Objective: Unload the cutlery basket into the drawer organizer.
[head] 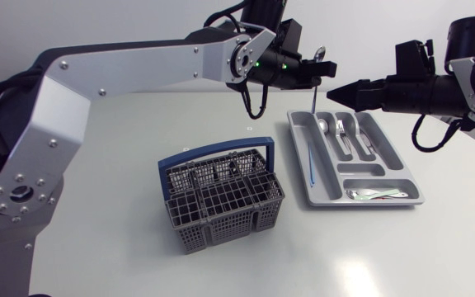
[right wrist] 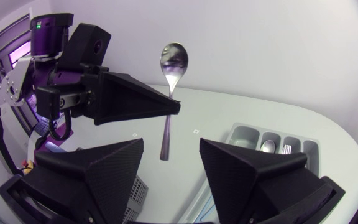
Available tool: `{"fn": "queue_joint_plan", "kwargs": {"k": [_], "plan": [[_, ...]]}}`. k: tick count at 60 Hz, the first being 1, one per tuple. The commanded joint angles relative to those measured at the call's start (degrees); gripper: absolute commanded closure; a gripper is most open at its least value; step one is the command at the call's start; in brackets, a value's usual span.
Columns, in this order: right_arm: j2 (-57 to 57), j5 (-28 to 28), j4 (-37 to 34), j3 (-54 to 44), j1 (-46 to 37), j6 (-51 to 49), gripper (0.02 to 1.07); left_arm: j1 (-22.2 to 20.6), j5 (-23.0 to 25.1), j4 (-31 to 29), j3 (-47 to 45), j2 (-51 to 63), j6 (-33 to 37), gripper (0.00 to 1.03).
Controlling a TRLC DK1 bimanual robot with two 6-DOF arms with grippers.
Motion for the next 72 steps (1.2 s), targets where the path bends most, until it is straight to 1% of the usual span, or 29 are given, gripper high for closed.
{"fn": "queue_joint_plan", "kwargs": {"k": [1,7,10,21,24,27,29,38,45,67,72], "plan": [[2.3,-0.1,1.2,2.0,1.3,4.0,0.4,-0.6,-0.4,1.0,-2.0,0.3,-2.4,1.0],[4.0,0.0,2.0,3.1,2.0,6.1,0.41,-0.7,-0.4,1.0,-2.0,0.2,-2.9,1.0],[4.5,0.5,2.4,3.2,2.3,6.6,0.44,-0.7,-0.4,1.0,-2.1,0.0,-3.0,1.0],[5.6,2.1,3.4,3.2,3.5,7.9,0.44,-0.6,-0.4,1.5,-2.9,-0.8,-3.3,1.0],[5.8,2.2,3.5,3.2,3.6,7.9,0.48,-0.6,-0.4,1.6,-3.1,-1.1,-3.3,1.0],[6.0,2.2,3.6,3.4,3.6,7.9,0.49,-0.6,-0.4,1.6,-3.2,-1.4,-3.3,1.0],[6.0,2.2,3.6,3.5,3.6,7.9,0.53,-0.6,-0.4,1.6,-3.2,-1.5,-3.3,1.0],[6.1,2.2,3.6,3.4,3.7,8.0,0.61,-0.7,-0.4,1.7,-3.6,-1.9,-3.5,1.0],[6.6,2.3,4.3,3.2,3.8,8.3,0.63,-0.7,-0.4,1.8,-4.0,-2.3,-3.8,1.0],[8.1,2.4,5.9,3.0,4.1,9.1,0.63,-0.9,-0.5,2.2,-5.0,-3.3,-3.9,1.0],[8.1,2.7,6.2,2.8,4.3,9.1,0.7,-0.9,-0.4,2.2,-5.0,-3.5,-3.9,1.0]]}}
